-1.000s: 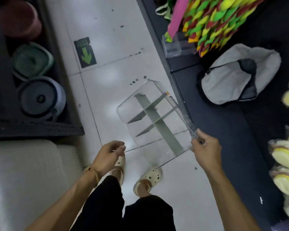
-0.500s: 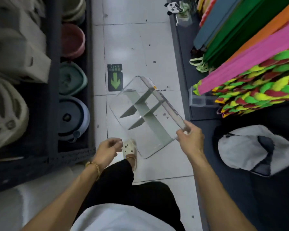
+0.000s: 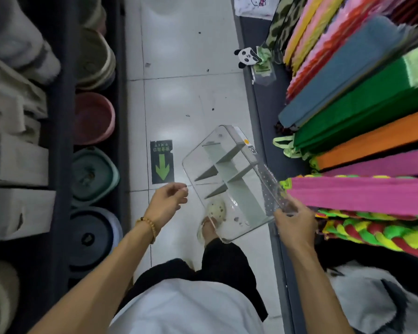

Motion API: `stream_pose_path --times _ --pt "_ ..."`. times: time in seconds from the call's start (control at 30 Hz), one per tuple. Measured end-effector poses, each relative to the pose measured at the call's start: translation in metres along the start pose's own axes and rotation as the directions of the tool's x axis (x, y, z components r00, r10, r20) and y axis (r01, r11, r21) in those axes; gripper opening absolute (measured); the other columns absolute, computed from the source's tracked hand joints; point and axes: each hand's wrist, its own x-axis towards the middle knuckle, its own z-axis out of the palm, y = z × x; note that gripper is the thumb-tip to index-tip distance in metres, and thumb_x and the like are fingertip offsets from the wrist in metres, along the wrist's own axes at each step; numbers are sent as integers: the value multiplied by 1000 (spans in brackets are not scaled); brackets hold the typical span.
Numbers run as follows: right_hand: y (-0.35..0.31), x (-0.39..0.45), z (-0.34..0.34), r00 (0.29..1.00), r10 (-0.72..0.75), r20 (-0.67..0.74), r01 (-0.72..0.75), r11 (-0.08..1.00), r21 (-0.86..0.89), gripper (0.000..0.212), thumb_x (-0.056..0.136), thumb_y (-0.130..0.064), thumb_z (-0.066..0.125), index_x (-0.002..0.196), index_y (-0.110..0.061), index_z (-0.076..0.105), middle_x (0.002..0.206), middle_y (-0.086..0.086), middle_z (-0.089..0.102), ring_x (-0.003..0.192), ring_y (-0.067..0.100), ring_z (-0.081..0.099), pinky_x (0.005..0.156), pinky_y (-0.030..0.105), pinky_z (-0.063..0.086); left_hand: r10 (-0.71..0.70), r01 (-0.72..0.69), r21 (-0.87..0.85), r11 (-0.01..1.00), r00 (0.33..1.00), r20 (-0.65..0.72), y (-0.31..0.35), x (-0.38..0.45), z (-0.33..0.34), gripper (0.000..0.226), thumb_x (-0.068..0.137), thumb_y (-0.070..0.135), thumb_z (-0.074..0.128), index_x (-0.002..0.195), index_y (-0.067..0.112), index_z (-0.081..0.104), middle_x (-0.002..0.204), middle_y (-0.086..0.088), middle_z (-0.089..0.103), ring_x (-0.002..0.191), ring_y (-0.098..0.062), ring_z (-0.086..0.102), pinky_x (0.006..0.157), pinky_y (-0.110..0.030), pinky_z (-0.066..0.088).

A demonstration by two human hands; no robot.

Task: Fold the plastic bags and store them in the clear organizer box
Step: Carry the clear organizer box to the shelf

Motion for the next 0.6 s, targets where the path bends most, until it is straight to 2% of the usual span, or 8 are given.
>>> stream_pose_path --times 0.07,0.13,0.23,0.3,0.4,0.5,0.57,0.6 --pt "-44 43 18 998 -24 54 25 1000 -12 50 80 -9 65 129 -17 58 117 3 65 95 22 62 81 35 54 -26 26 -3 1000 999 -40 30 26 -9 13 93 23 56 104 19 62 99 -1 68 94 -17 66 79 -26 50" --pt "-94 86 38 992 -74 104 80 995 -59 52 79 -14 67 130 -19 58 109 3 66 95 23 63 84 40 54 -59 55 -42 998 994 -93 56 47 -21 10 94 21 55 100 19 63 99 -1 68 94 -18 66 77 -25 49" --pt "-174 147 71 969 -163 184 181 980 -86 50 76 -17 68 126 -20 62 96 -1 67 85 21 63 81 37 54 -106 90 -99 991 980 -170 94 82 -42 10 94 18 55 100 17 63 100 -4 68 93 -20 65 79 -28 49" --pt "-224 185 97 946 -215 242 240 967 -79 49 76 -18 68 125 -21 62 92 -4 65 80 16 61 70 26 51 -132 102 -147 984 968 -214 120 111 -57 12 95 16 54 103 13 62 101 -7 67 89 -19 64 76 -27 48" --pt "-292 238 139 924 -247 293 277 959 -64 50 78 -18 67 127 -21 61 86 -13 59 72 4 58 55 7 36 -159 97 -231 968 951 -266 165 165 -81 13 95 9 53 105 6 61 96 -10 62 80 -18 59 61 -17 48" --pt "-352 291 173 923 -219 317 249 967 -57 50 79 -17 67 128 -22 60 96 -9 62 71 11 67 58 13 47 -148 87 -228 970 952 -267 221 235 -108 11 95 11 53 101 11 62 94 -9 63 79 -17 57 54 -12 45" --pt "-389 325 187 937 -180 300 209 976 -67 51 78 -17 68 129 -21 60 105 -3 64 85 18 68 73 30 57 -118 69 -200 977 962 -244 269 287 -125 9 94 12 54 98 14 62 97 -8 65 81 -17 61 57 -14 48" --pt "-406 342 190 946 -158 282 184 981 -68 52 78 -17 68 129 -20 60 106 -1 65 93 23 67 82 40 57 -99 60 -172 983 968 -230 295 312 -133 9 94 14 55 98 16 62 99 -6 67 84 -17 64 62 -17 49"
